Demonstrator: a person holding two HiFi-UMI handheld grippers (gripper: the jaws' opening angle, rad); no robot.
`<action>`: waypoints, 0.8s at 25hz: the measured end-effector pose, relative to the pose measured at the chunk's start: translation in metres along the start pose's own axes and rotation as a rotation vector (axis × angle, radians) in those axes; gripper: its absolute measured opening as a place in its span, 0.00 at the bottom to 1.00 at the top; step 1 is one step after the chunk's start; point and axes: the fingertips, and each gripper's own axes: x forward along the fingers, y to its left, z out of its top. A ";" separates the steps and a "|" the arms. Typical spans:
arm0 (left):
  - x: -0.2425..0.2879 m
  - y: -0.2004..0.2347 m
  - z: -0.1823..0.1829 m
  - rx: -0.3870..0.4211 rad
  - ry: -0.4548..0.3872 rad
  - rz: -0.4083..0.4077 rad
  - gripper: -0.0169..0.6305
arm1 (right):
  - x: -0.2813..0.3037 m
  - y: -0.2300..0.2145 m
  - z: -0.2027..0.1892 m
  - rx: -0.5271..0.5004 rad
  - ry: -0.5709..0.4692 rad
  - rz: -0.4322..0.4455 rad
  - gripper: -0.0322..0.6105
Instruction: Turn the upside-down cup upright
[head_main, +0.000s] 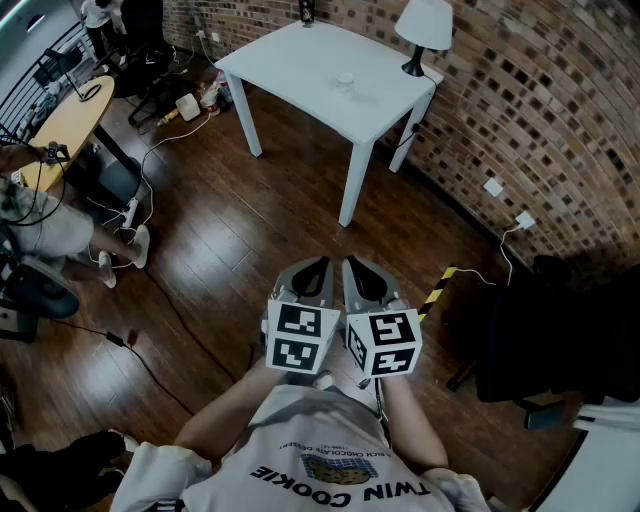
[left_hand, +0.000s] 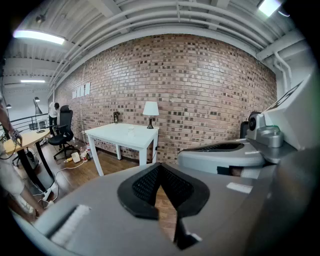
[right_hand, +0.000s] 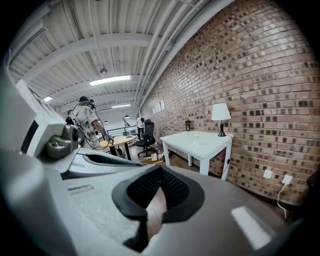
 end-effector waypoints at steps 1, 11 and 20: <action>0.009 0.007 0.004 -0.001 -0.001 -0.005 0.03 | 0.011 -0.002 0.003 -0.003 0.003 0.000 0.05; 0.101 0.099 0.062 0.002 -0.011 -0.063 0.03 | 0.133 -0.033 0.058 -0.028 0.015 -0.050 0.05; 0.171 0.183 0.101 -0.014 -0.019 -0.117 0.03 | 0.241 -0.047 0.100 -0.046 0.022 -0.095 0.05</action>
